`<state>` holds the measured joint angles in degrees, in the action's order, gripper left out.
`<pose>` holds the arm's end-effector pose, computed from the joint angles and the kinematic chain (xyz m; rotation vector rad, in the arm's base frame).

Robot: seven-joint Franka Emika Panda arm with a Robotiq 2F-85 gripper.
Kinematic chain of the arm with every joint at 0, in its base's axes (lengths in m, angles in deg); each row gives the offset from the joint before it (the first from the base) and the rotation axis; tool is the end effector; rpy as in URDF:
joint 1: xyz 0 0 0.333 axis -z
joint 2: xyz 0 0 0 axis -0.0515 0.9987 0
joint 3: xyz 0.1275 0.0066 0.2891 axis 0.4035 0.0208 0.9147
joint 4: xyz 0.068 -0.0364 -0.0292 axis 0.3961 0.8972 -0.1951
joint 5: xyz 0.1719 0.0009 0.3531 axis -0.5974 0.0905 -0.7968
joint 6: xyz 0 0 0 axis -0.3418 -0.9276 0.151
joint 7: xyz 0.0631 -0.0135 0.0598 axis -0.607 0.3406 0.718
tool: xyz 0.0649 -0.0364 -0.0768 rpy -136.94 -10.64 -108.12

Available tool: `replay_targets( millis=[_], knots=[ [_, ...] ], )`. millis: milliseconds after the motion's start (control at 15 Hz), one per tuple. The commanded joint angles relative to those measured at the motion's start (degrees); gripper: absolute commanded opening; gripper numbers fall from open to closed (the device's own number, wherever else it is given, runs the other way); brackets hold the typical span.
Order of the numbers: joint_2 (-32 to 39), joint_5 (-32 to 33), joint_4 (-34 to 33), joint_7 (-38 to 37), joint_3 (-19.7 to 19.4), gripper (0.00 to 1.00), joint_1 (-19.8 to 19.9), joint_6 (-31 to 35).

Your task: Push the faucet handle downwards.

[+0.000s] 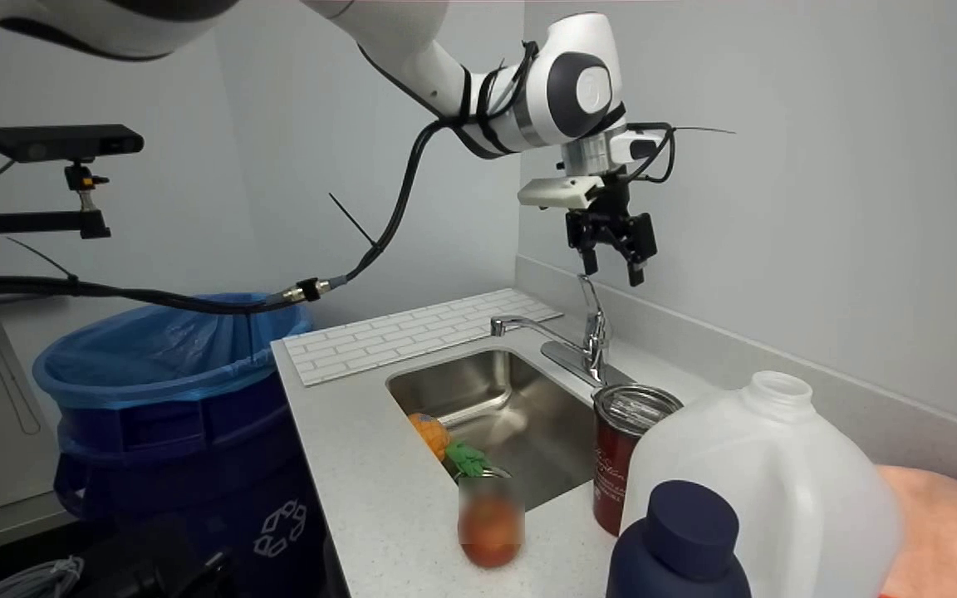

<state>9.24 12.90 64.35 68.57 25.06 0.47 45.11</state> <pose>0.7380 -0.0123 0.4025 2.9627 -0.3893 0.3718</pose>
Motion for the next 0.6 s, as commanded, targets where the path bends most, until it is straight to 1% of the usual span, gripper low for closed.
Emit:
replay_targets(
  millis=[0, 267, 533],
  knots=[
    [5.7, -0.6, -6.8, 1.4, -0.6, 1.00, 0.0, 1.9],
    [7.9, -1.0, -10.2, 1.7, -0.5, 1.00, -0.2, 2.4],
    [8.2, -1.5, -9.8, 2.0, -0.4, 1.00, 0.1, 1.1]
  ],
)
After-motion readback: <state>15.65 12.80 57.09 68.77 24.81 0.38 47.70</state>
